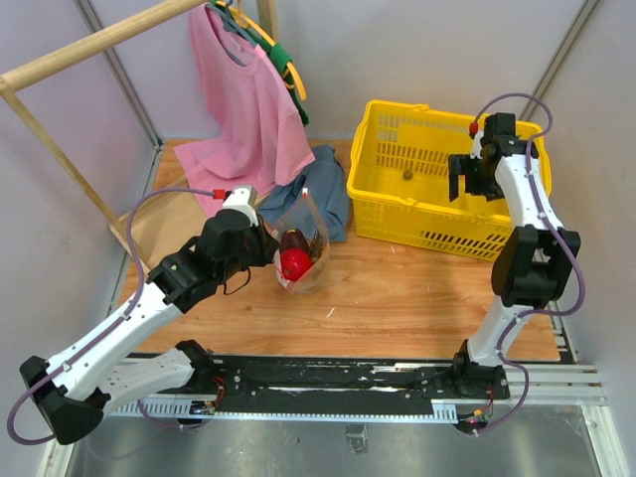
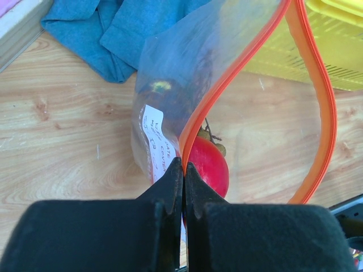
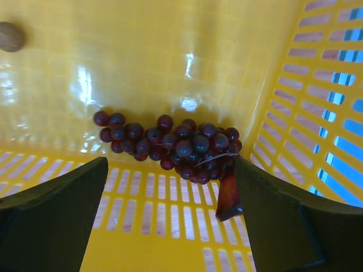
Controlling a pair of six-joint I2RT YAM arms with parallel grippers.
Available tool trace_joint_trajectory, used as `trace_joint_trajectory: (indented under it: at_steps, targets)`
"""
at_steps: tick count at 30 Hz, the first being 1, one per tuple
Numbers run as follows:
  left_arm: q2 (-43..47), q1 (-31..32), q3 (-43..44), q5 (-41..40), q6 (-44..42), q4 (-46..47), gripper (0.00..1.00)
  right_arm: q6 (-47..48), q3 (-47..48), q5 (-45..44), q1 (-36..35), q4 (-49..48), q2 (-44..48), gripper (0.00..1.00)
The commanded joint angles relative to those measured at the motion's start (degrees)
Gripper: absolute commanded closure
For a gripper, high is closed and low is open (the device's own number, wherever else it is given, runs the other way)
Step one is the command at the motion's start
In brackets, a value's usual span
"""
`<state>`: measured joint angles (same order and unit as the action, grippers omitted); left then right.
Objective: Place the food in the zip-top bag and seal the zipper
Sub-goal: Pick up the fake fruit from the bin.
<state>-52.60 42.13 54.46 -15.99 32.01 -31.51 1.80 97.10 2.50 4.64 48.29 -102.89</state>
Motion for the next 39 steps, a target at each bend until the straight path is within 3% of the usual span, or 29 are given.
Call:
trace_joint_trajectory:
  at_steps: [1, 15, 21, 25, 34, 39]
  targets:
    - [0.6, -0.4, -0.5, -0.4, -1.5, 2.6, 1.0, 0.0, 3.1, 0.5, 2.2, 6.7, -6.6, 0.05]
    - [0.2, -0.5, -0.4, -0.1, -1.3, 2.5, 1.0, 2.8, 1.4, 3.9, 2.4, 8.2, -19.4, 0.06]
    - [0.4, -0.5, -0.2, -0.2, -1.0, 2.2, 1.0, 3.1, 1.3, 5.1, 2.5, 7.8, -23.6, 0.15]
    - [0.4, -0.4, -0.3, -0.1, -0.8, 2.1, 1.0, 3.2, 1.4, 6.2, 2.4, 8.4, -26.0, 0.29]
    - [0.5, -0.5, -0.4, -0.4, -0.4, 1.9, 1.0, 2.3, 2.4, 10.4, 1.4, 7.3, -22.6, 0.85]
    - [0.2, -0.5, -0.3, -0.2, -0.2, 2.1, 1.0, 0.9, 2.3, 9.9, -0.1, 5.1, -15.9, 0.99]
